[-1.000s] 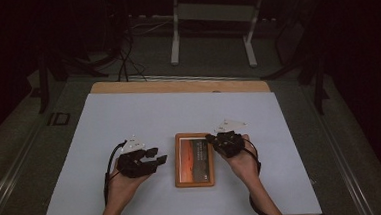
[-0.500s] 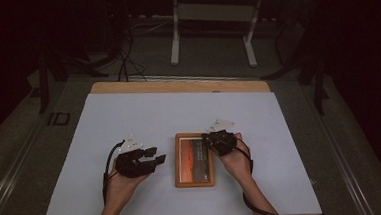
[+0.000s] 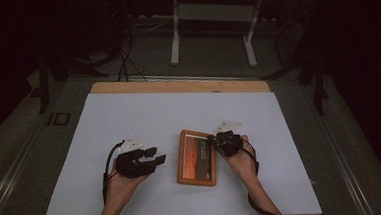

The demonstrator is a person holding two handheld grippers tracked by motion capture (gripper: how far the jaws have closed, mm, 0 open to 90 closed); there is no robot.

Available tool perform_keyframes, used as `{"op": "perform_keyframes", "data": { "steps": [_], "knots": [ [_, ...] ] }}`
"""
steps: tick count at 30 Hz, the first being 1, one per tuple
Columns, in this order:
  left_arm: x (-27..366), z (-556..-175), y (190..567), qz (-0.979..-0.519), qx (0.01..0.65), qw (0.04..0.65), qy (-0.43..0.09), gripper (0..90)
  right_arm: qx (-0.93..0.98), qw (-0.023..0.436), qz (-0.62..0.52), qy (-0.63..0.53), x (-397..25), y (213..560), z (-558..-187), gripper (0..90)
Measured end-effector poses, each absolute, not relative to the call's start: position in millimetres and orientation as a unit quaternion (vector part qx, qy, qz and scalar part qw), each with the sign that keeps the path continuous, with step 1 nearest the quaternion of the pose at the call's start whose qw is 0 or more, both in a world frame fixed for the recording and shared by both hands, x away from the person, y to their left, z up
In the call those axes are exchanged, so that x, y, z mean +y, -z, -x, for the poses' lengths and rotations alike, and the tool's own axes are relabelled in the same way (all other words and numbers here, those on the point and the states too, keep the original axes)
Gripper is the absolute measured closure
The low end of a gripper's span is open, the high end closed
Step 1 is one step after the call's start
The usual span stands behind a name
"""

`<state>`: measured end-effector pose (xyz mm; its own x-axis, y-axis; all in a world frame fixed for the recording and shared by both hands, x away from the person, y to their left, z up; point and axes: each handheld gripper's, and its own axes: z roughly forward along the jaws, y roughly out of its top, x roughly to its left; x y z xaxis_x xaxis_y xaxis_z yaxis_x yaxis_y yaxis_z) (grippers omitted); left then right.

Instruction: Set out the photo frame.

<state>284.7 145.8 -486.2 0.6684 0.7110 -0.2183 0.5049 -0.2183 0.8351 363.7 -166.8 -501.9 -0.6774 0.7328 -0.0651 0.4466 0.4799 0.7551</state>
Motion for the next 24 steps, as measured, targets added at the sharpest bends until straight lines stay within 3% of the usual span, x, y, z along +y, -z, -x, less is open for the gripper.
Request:
{"op": "perform_keyframes", "data": {
  "steps": [7, 24],
  "knots": [
    [141.9, -284.5, 486.9, -0.777, 0.390, 0.485, -0.100, 51.2, 0.832, 0.169, -0.369, -0.378, -178.1, 510.8, -368.4, 90.0],
    [129.0, -280.4, 481.1, -0.777, 0.383, 0.496, -0.062, 45.7, 0.833, 0.169, -0.370, -0.375, -182.1, 518.6, -368.7, 90.0]
  ]
}}
